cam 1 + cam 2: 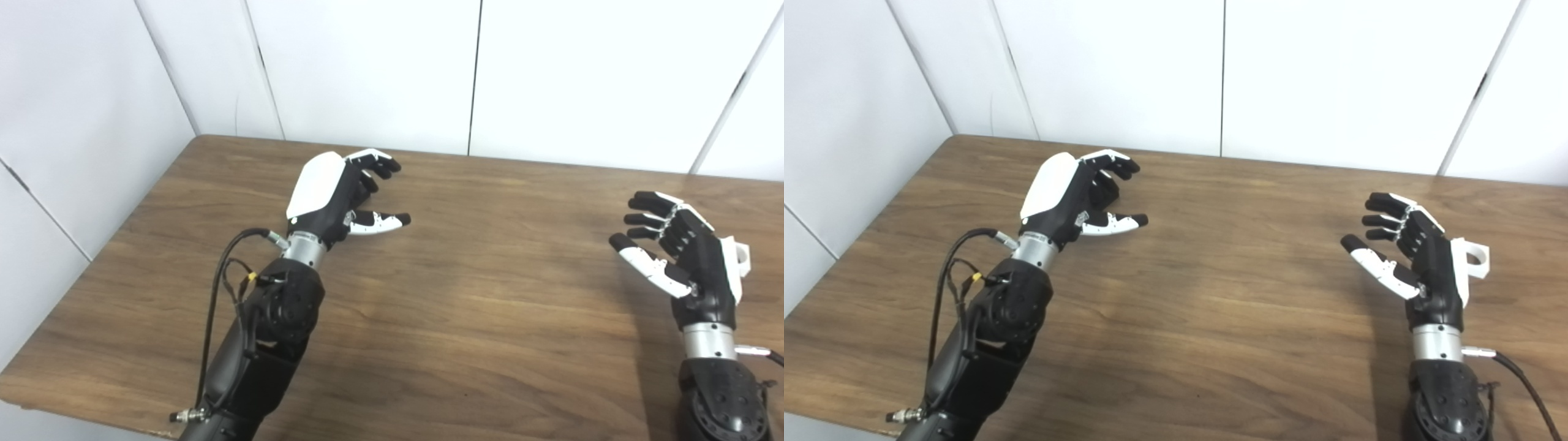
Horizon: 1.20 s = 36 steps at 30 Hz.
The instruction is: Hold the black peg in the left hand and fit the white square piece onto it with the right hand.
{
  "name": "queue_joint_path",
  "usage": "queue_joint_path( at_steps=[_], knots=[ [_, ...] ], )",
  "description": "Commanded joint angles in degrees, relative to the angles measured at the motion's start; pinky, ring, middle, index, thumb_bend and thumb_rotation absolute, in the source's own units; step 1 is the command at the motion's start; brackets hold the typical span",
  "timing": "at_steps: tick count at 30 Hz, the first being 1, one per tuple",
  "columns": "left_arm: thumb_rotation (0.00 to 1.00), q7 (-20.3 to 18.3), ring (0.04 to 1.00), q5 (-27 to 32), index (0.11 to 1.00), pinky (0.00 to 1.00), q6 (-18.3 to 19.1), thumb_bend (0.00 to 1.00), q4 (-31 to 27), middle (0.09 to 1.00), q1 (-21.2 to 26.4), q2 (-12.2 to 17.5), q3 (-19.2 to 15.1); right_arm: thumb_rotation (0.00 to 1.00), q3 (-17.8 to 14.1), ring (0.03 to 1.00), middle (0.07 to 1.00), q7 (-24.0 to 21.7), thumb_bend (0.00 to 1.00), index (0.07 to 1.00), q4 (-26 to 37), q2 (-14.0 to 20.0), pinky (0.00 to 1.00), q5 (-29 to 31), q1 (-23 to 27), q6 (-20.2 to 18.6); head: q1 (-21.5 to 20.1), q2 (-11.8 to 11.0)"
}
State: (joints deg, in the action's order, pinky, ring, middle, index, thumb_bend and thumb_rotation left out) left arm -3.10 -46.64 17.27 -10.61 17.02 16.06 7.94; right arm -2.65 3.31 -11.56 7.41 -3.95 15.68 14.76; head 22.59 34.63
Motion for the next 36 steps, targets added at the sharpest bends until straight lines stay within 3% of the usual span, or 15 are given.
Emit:
queue_joint_path(
  at_steps=[1, 8, 18, 21, 24, 31, 36],
  knots=[
    [0.36, 1.14, 0.640, -5.12, 0.672, 0.48, 1.26, 0.77, -1.81, 0.709, 3.11, 1.70, -0.05, 0.31, -0.22, 0.639, 0.696, -0.07, 0.73, 0.684, 0.08, 0.62, 0.56, -0.05, 1.53, 2.39, -0.03, 0.05],
    [0.28, 5.54, 0.663, -7.79, 0.631, 0.49, 0.21, 0.73, 1.19, 0.727, 5.15, 2.79, -1.48, 0.32, -0.36, 0.637, 0.695, -0.27, 0.74, 0.682, -0.17, 0.59, 0.56, 0.30, 1.85, 2.43, 0.05, 0.21],
    [0.31, 1.08, 0.646, -11.88, 0.628, 0.46, 4.52, 0.77, 3.75, 0.714, 8.23, 5.88, -1.30, 0.30, -0.68, 0.644, 0.703, -0.51, 0.73, 0.688, 0.80, 0.84, 0.58, 0.82, 1.68, 1.22, -0.15, 0.66],
    [0.35, -0.54, 0.667, -15.33, 0.645, 0.51, 8.82, 0.80, 5.36, 0.738, 9.25, 4.99, -2.03, 0.35, -0.74, 0.647, 0.701, -0.41, 0.75, 0.687, 0.98, 0.88, 0.57, 0.62, 1.65, 1.52, -0.29, 0.75],
    [0.36, -2.23, 0.686, -19.91, 0.656, 0.52, 9.63, 0.82, 7.96, 0.756, 10.13, 2.79, -4.92, 0.32, -0.56, 0.642, 0.699, -0.50, 0.71, 0.685, 1.98, 0.79, 0.56, 0.36, 1.35, 1.17, -0.20, 0.74],
    [0.37, -8.81, 0.711, -25.61, 0.623, 0.51, 9.65, 0.85, 10.62, 0.775, 12.30, 0.90, -8.91, 0.30, -0.55, 0.642, 0.695, -0.60, 0.70, 0.682, 2.80, 0.68, 0.57, 0.05, 1.07, 0.42, -0.04, 0.93],
    [0.31, -21.11, 0.791, -27.17, 0.589, 0.56, 9.64, 0.82, 11.33, 0.851, 15.30, 0.66, -11.75, 0.30, -0.51, 0.647, 0.697, -0.61, 0.71, 0.683, 2.47, 0.45, 0.58, 0.16, 1.25, 0.27, 0.09, 1.03]
  ],
)
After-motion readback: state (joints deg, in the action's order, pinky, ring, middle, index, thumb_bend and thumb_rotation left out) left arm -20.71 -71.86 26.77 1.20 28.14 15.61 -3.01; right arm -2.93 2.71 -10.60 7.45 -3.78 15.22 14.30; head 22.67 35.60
